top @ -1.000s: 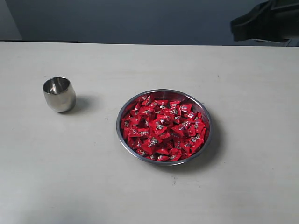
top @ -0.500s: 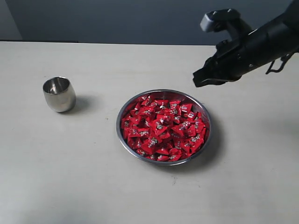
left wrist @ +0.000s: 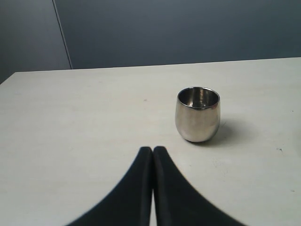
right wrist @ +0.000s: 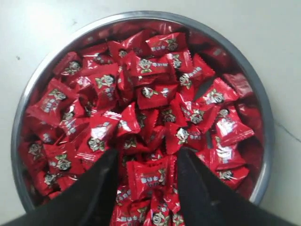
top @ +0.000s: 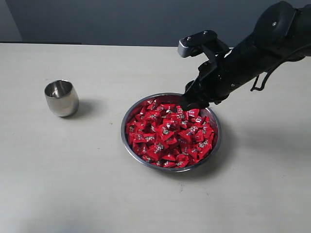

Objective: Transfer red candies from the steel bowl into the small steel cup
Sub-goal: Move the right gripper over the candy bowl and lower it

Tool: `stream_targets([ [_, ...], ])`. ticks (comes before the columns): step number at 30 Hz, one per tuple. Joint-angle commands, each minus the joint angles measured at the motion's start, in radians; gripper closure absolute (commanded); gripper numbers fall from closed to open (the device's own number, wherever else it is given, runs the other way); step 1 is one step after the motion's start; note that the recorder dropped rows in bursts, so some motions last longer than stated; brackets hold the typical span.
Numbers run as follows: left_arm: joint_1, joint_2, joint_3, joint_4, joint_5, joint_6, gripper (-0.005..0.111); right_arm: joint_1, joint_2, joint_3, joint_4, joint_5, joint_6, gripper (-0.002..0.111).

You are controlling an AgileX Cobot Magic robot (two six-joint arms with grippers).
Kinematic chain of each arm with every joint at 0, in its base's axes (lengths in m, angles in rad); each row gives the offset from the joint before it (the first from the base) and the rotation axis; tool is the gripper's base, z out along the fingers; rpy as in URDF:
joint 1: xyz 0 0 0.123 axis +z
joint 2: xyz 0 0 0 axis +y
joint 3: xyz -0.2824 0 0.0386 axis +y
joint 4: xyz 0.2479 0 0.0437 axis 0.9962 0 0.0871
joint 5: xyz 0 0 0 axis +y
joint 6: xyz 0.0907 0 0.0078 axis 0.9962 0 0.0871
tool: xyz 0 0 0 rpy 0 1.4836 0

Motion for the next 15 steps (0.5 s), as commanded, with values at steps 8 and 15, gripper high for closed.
stream_targets([
  [8, 0.001, -0.004, 0.004, -0.002, -0.002, -0.002, 0.106, 0.091, 0.076, -0.007, -0.165, -0.009, 0.137, 0.068],
  [15, 0.001, -0.004, 0.004, -0.002, -0.002, -0.002, 0.106, 0.224, 0.161, -0.012, -0.554, -0.038, 0.423, 0.068],
])
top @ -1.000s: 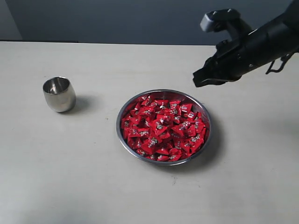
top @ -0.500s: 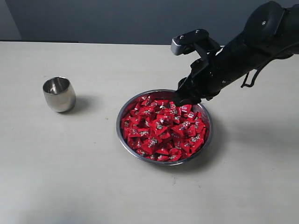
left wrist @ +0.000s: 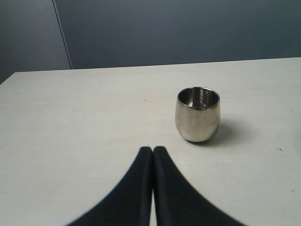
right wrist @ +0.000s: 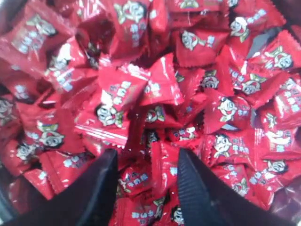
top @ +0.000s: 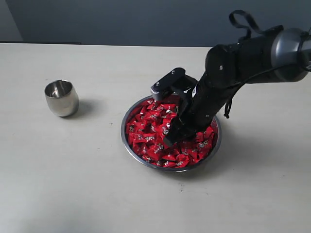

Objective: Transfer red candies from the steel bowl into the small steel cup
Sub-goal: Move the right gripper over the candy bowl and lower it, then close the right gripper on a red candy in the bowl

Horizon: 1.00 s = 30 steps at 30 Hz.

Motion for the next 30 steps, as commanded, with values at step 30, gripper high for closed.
stream_targets([
  [30, 0.001, -0.004, 0.004, -0.002, -0.002, -0.002, 0.106, 0.129, 0.086, -0.104, -0.445, 0.109, 0.31, 0.068],
])
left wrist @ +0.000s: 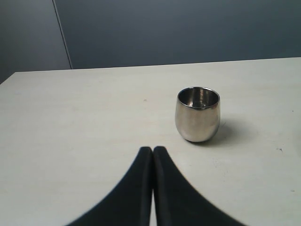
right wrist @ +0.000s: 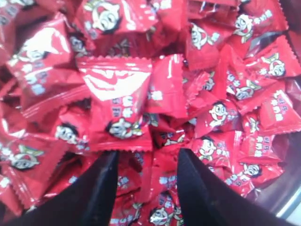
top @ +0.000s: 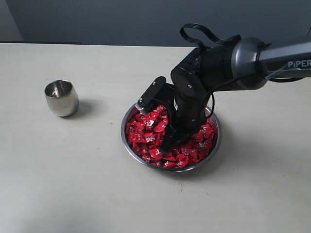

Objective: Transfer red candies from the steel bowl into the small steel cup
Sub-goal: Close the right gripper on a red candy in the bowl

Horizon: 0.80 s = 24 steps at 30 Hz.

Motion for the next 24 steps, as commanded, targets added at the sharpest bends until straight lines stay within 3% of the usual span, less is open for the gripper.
stream_targets([
  [1, 0.001, -0.004, 0.004, -0.002, -0.002, -0.002, 0.106, 0.001, 0.006, -0.004, -0.063, -0.001, 0.047, 0.068],
  [24, 0.001, -0.004, 0.004, -0.002, -0.002, -0.002, 0.106, 0.001, 0.056, -0.004, -0.154, -0.027, 0.118, 0.068],
])
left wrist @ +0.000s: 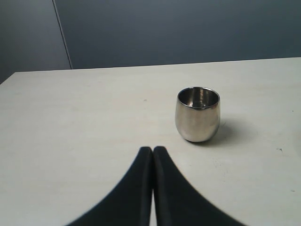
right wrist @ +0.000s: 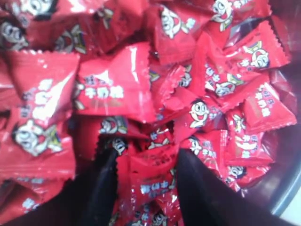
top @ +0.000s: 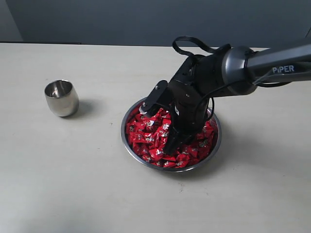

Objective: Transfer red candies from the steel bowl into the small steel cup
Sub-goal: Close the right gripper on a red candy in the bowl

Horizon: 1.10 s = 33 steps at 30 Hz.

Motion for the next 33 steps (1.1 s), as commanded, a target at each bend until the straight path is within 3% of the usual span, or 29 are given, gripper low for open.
stream_targets([
  [1, 0.001, -0.004, 0.004, -0.002, -0.002, -0.002, 0.106, 0.001, 0.003, -0.003, -0.022, -0.014, 0.009, 0.068],
  [11, 0.001, -0.004, 0.004, -0.002, -0.002, -0.002, 0.106, 0.001, 0.003, -0.003, -0.039, -0.016, 0.031, 0.068],
  [19, 0.001, -0.004, 0.004, -0.002, -0.002, -0.002, 0.106, 0.001, 0.003, -0.003, -0.048, -0.016, 0.031, 0.096],
  [24, 0.001, -0.004, 0.004, -0.002, -0.002, -0.002, 0.106, 0.001, 0.003, -0.003, -0.054, -0.016, 0.031, 0.108],
  [33, 0.001, -0.004, 0.004, -0.002, -0.002, -0.002, 0.106, 0.001, -0.039, -0.003, -0.077, -0.005, 0.051, 0.109],
])
